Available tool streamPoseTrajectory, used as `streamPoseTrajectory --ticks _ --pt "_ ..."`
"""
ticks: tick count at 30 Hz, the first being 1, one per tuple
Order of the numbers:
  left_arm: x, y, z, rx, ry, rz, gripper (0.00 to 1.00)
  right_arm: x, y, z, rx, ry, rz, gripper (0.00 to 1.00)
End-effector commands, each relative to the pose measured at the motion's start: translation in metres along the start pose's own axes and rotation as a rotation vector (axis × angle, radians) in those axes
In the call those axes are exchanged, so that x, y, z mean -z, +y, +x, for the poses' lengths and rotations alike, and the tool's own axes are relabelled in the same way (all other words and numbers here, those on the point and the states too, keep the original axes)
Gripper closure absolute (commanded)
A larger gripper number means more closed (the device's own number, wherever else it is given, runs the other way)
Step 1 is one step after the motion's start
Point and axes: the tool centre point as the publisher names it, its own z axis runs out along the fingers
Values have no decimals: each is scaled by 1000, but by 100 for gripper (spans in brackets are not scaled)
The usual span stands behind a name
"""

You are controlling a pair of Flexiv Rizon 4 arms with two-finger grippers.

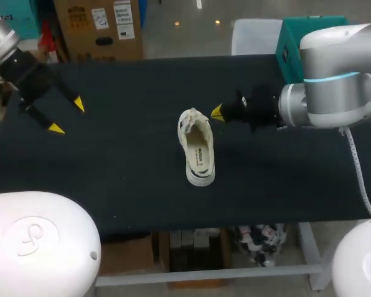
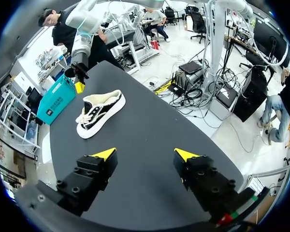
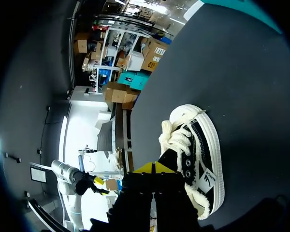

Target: Open the shoe tongue, take the insole out of the shoe, put the insole back into the shoe, and pack the shoe into the shoebox

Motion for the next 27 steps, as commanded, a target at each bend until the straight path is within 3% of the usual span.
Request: streamPoseTrajectory --ticks 1,6,7,8,10,12,13,17,19,20,27 --pt "-1 -3 3 4 -4 -5 22 6 11 0 -57 -49 808 100" --pt "-4 -4 5 12 -5 -4 22 4 17 5 -175 -241 695 100" --pt "-5 -4 6 13 -5 -4 22 5 17 6 -148 -241 712 100" --pt "-5 -5 7 14 -6 -4 22 5 18 7 -186 -300 660 100" --pt "-5 -4 8 16 -6 -3 22 4 18 9 -175 -337 639 100" --pt "-4 -4 9 21 -7 -5 22 5 16 10 -199 -414 558 100" --pt "-3 -4 10 27 -7 -7 22 5 14 10 -164 -414 542 100" --pt "2 -1 15 64 0 -14 23 13 5 10 -136 -494 350 98" --pt "7 2 17 92 -2 9 24 20 0 9 -78 -461 295 96" --pt "8 4 18 101 6 0 24 23 -3 8 -67 -486 247 95" --pt "15 6 23 121 -5 7 17 40 -15 5 21 -416 13 78"
